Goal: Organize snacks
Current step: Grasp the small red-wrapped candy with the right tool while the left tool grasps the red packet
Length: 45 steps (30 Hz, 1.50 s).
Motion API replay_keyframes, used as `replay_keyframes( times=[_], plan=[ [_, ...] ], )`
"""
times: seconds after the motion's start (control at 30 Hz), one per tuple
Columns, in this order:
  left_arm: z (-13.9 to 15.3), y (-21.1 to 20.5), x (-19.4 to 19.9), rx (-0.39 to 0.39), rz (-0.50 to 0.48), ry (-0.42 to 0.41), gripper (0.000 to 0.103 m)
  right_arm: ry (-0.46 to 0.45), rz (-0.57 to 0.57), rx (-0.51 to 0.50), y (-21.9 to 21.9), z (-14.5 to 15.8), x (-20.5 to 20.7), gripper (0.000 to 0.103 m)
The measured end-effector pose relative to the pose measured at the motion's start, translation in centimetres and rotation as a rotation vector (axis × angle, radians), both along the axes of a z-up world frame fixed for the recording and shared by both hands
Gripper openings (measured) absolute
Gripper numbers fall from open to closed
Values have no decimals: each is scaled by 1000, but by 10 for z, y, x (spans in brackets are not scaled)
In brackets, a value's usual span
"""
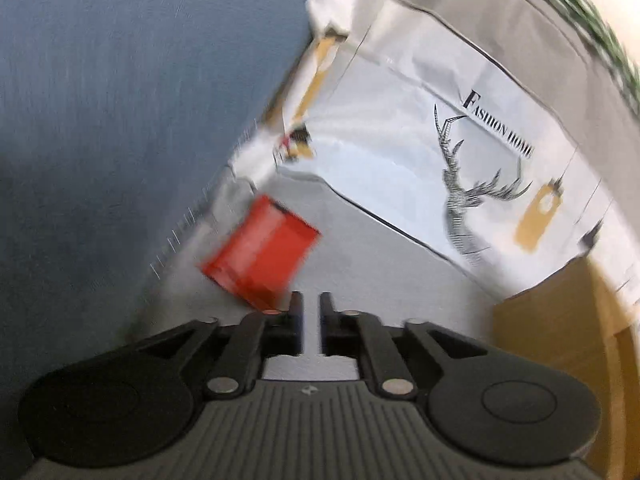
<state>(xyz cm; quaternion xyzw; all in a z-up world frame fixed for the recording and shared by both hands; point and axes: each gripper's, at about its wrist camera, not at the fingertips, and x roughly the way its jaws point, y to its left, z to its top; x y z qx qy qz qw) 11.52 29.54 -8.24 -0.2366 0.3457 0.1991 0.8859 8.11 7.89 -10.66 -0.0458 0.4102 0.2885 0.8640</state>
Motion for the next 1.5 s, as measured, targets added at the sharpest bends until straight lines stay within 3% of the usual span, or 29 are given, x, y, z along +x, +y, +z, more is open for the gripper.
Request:
replay_keyframes(
  times=[0.07, 0.23, 0.43, 0.5, 0.63, 0.73, 0.83, 1.13, 1.3, 1.5],
  plan=[
    [5, -10, 1, 111, -5, 9, 37, 2, -2, 1, 0, 0, 0, 18],
    [2, -25, 13, 315, -23, 61, 47, 4, -1, 2, 0, 0, 0, 18],
    [-18, -31, 36, 401, -17, 163, 58, 6, -1, 3, 0, 0, 0, 18],
    [-27, -27, 45, 367, -18, 210, 63, 7, -3, 3, 0, 0, 0, 18],
    [-31, -8, 43, 238, -8, 161, 64, 10, -4, 6, 0, -1, 1, 18],
    [-29, -1, 38, 171, -12, 131, 45, 9, -3, 5, 1, -1, 1, 18],
    [-25, 0, 35, 139, -30, 120, 5, 8, -4, 5, 2, -1, 0, 18],
    [-4, 7, 24, -81, -99, 51, 4, 18, -8, 15, 0, -1, 1, 18],
    [1, 6, 22, -99, -122, 44, 4, 22, -10, 17, 1, 0, 1, 18],
    [16, -3, 17, -69, -136, 49, 4, 28, -9, 21, 0, -1, 4, 18]
  ],
)
